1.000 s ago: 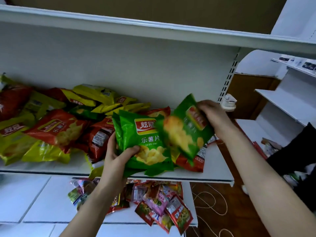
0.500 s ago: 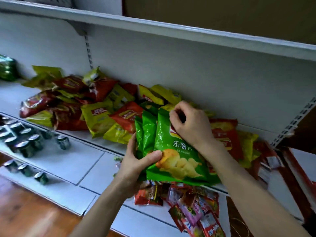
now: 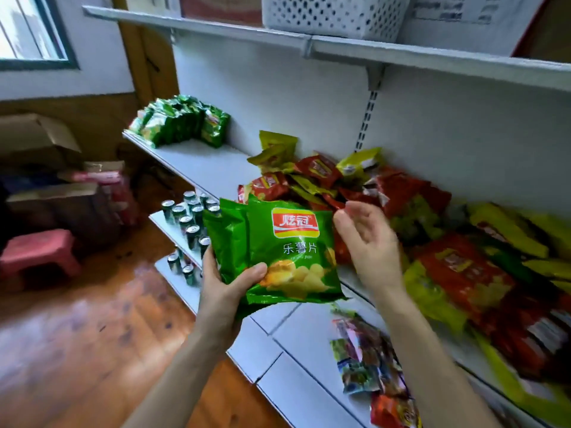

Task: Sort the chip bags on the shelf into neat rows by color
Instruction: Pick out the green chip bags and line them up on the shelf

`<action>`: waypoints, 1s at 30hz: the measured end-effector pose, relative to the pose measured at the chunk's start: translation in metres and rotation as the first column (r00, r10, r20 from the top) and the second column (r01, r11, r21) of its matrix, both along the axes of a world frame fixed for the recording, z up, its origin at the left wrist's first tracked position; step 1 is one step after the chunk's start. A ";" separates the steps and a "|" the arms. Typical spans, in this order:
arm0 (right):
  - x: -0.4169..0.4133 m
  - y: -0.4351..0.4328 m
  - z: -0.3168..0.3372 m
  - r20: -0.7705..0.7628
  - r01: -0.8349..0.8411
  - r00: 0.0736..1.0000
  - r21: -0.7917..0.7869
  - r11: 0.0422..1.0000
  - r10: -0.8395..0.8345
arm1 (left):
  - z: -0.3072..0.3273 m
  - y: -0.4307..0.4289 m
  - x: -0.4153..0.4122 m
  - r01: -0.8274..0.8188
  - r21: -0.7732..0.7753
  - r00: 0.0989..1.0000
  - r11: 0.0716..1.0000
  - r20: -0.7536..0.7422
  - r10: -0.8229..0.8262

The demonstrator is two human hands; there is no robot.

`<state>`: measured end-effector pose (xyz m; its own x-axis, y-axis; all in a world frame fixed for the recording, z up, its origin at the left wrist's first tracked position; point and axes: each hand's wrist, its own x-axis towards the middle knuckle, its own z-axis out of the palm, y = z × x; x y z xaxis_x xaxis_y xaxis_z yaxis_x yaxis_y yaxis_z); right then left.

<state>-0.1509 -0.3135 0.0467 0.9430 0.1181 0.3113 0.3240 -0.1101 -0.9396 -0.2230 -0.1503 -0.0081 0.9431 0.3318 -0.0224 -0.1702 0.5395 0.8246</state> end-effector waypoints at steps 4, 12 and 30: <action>0.002 0.076 -0.027 -0.211 -0.416 0.891 -0.028 0.909 0.402 | -0.004 0.062 0.007 -0.126 -0.027 0.992 0.992 0.027 0.127; 0.072 0.194 -0.048 -0.255 -0.588 0.787 -0.032 0.809 0.562 | -0.026 0.178 0.051 -0.167 -0.051 0.983 0.985 -0.079 0.163; 0.278 0.432 -0.049 -0.426 -0.762 0.643 -0.270 0.589 0.637 | -0.037 0.413 0.207 -0.350 0.029 0.910 0.936 -0.228 0.347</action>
<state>0.1267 0.1186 -0.0023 0.5408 0.8249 -0.1647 0.2180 -0.3266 -0.9197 -0.0165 0.2631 -0.0448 0.7370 0.6366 -0.2271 -0.1590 0.4899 0.8572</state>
